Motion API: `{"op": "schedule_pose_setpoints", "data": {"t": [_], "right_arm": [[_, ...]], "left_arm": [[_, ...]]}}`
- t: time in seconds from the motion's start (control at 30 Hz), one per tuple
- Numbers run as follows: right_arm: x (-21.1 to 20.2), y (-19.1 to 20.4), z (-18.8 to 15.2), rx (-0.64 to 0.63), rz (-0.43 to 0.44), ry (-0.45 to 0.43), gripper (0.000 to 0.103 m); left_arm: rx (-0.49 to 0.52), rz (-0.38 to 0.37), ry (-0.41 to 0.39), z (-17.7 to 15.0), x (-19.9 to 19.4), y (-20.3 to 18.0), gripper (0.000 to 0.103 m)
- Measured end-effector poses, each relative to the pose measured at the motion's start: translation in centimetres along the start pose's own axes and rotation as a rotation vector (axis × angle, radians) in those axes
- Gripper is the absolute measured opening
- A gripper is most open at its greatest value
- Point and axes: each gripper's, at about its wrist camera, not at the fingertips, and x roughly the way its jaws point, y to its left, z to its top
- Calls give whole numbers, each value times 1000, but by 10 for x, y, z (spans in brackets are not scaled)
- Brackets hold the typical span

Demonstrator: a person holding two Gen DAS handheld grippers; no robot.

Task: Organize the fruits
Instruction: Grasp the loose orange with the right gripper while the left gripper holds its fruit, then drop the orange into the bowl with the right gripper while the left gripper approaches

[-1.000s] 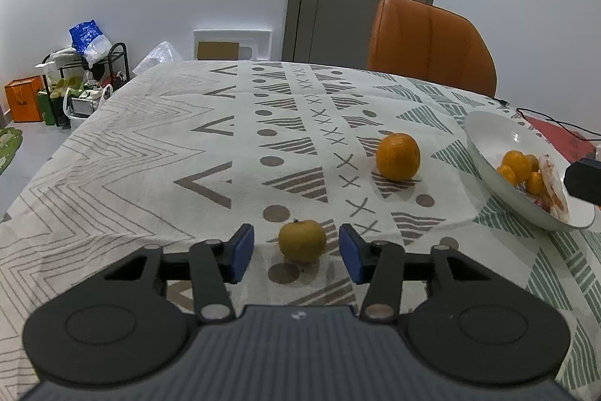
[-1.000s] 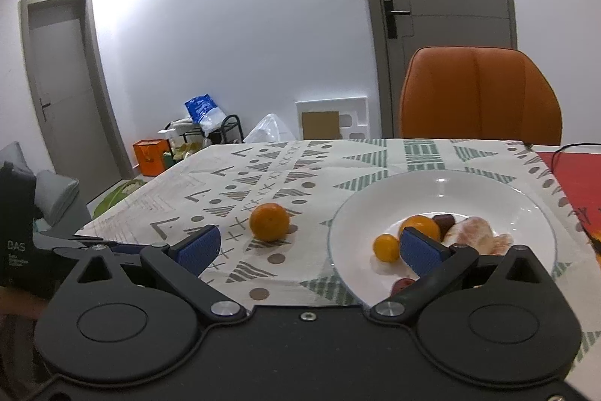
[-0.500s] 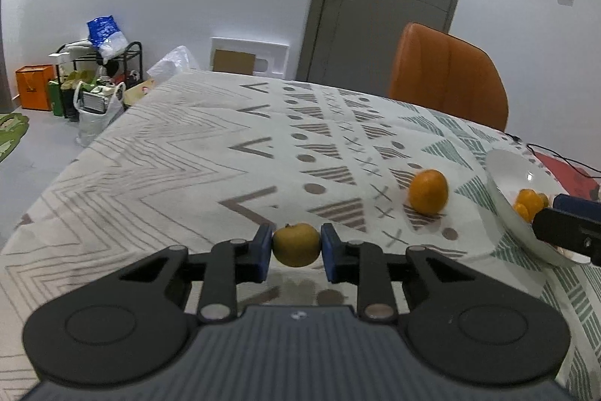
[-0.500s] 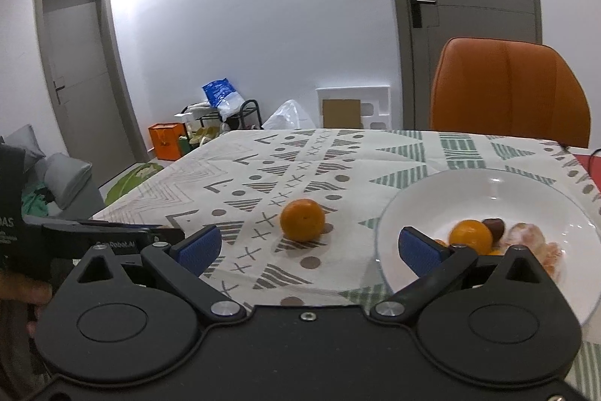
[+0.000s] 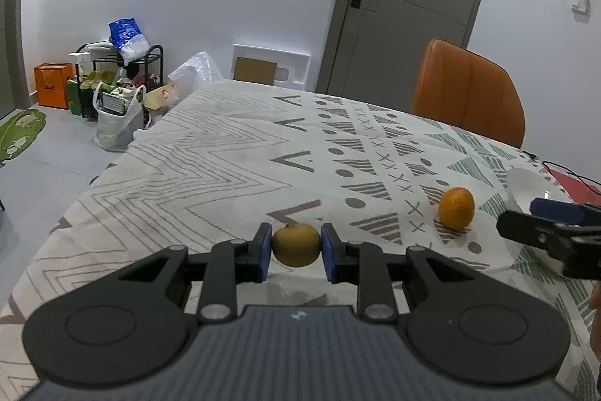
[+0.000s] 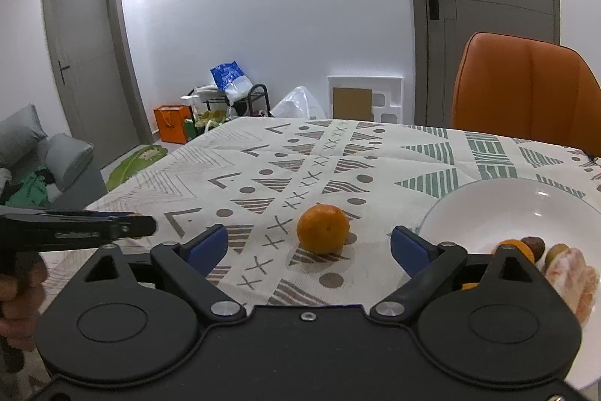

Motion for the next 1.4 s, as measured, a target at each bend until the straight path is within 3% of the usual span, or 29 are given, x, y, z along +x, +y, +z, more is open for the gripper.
{"op": "schedule_pose_setpoints", "data": {"t": [0.53, 0.63, 0.7, 1.1, 1.4], "right_arm": [[56, 18, 15, -70, -74, 82, 73], [64, 20, 12, -89, -100, 108, 61], [67, 21, 9, -109, -131, 117, 39], [27, 10, 16, -53, -88, 27, 39], [-7, -7, 13, -29, -125, -25, 39]], "left_arm": [[-52, 56, -23, 3, -13, 39, 26], [-61, 61, -25, 3, -14, 45, 26], [-64, 62, -24, 3, -15, 48, 26], [-26, 15, -39, 7, -16, 23, 26], [22, -50, -37, 4, -14, -13, 26]]}}
